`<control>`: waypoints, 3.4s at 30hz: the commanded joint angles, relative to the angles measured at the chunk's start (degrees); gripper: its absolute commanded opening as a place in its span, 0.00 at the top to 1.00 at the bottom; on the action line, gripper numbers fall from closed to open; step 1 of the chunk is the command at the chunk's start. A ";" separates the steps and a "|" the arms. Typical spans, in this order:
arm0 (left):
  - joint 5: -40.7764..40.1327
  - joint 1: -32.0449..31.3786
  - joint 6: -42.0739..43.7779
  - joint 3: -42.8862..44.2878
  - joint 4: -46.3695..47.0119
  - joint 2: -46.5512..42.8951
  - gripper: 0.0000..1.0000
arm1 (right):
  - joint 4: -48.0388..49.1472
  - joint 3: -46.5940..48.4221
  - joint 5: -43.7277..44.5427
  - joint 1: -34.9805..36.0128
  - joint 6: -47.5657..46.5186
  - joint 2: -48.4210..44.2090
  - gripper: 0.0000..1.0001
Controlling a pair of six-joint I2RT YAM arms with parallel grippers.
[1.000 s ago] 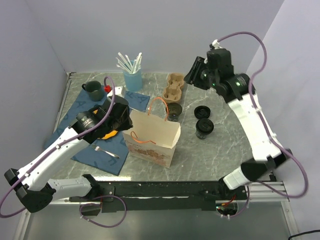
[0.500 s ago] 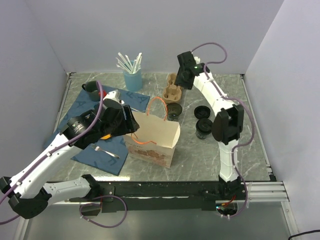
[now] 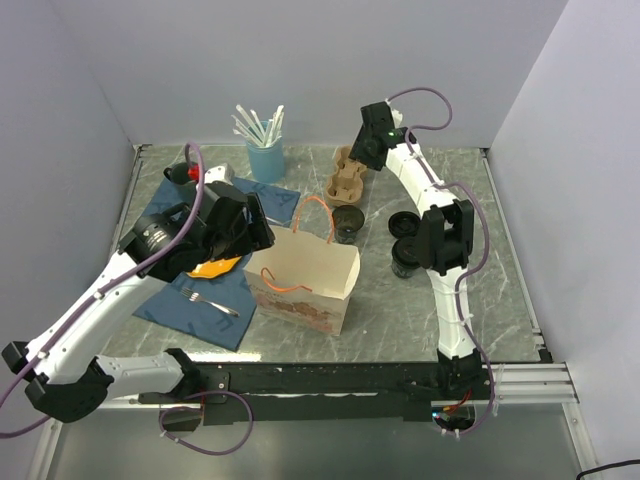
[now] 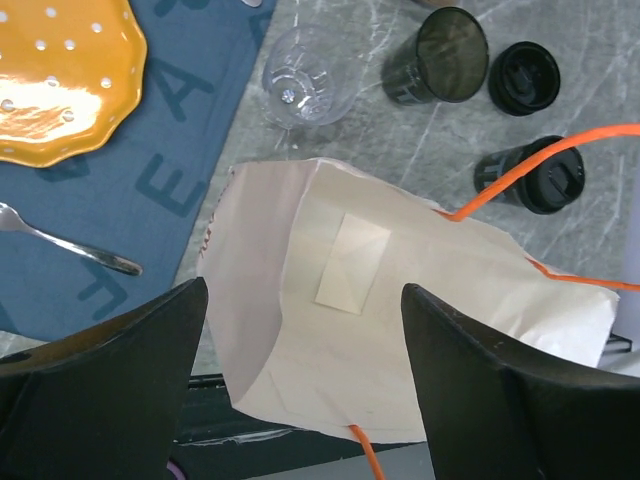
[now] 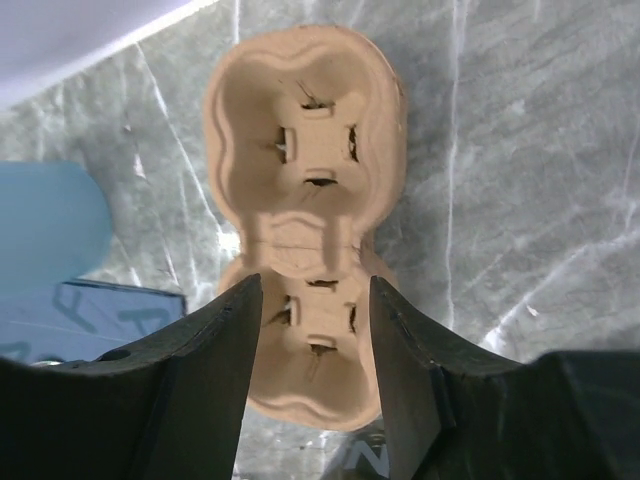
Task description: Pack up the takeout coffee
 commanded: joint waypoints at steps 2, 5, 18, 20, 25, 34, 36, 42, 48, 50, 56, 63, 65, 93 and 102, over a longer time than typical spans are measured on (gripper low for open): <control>-2.61 0.15 -0.94 2.25 -1.03 1.33 0.15 | 2.40 -0.66 0.70 -0.05 0.57 -3.14 0.45; -3.05 0.15 -0.77 2.07 -0.68 1.59 0.15 | 2.67 -0.08 1.83 -0.22 -1.97 -4.03 0.45; -3.67 0.15 -1.56 1.46 -0.77 1.42 0.14 | 1.87 -2.26 -5.44 -2.68 -7.86 -4.20 0.58; -3.67 0.15 -1.82 1.02 -0.16 0.81 0.13 | 3.37 -3.93 -8.53 -3.03 -8.92 -5.34 0.55; -3.58 0.15 -3.14 -0.21 0.46 -0.16 0.13 | 4.07 -5.77 -7.65 -3.30 -12.26 -7.80 0.47; -3.23 0.15 -4.99 -2.41 0.29 -2.19 0.12 | 6.97 -1.90 -8.27 -3.83 -15.69 -4.99 0.39; -3.41 0.15 -5.08 -2.06 -0.15 -2.27 0.12 | 8.28 -3.39 -6.00 -3.83 -15.60 -5.43 0.33; -3.58 0.15 -5.95 -2.50 -1.03 -3.24 0.12 | 10.85 -2.38 -5.46 -3.91 -16.30 -5.27 0.09; -3.76 0.15 -5.69 -2.23 -0.77 -2.71 0.12 | 11.45 -2.42 -5.72 -3.65 -18.77 -4.37 0.00; -3.93 0.15 -5.43 -1.89 -0.60 -2.01 0.12 | 12.07 -3.49 -4.32 -3.56 -18.86 -5.52 0.00; -4.11 0.15 -5.08 -1.36 -0.42 -1.04 0.12 | 8.56 -1.30 -4.75 -3.56 -19.21 -4.55 0.00; -3.85 0.15 -5.43 -2.15 0.11 -0.69 0.12 | 5.57 1.96 1.31 -1.80 -20.53 -4.29 0.00; -3.85 0.15 -5.34 -2.06 0.02 -0.34 0.12 | 5.31 2.13 1.40 -1.71 -20.70 -3.15 0.00; -4.02 0.24 -6.04 -2.59 -0.51 -0.61 0.12 | 10.84 1.34 -12.22 -1.36 -29.23 -0.95 0.00; -3.85 0.15 -5.87 -3.02 -0.68 -0.78 0.12 | 9.87 -5.51 -15.30 -1.10 -27.47 -3.58 0.00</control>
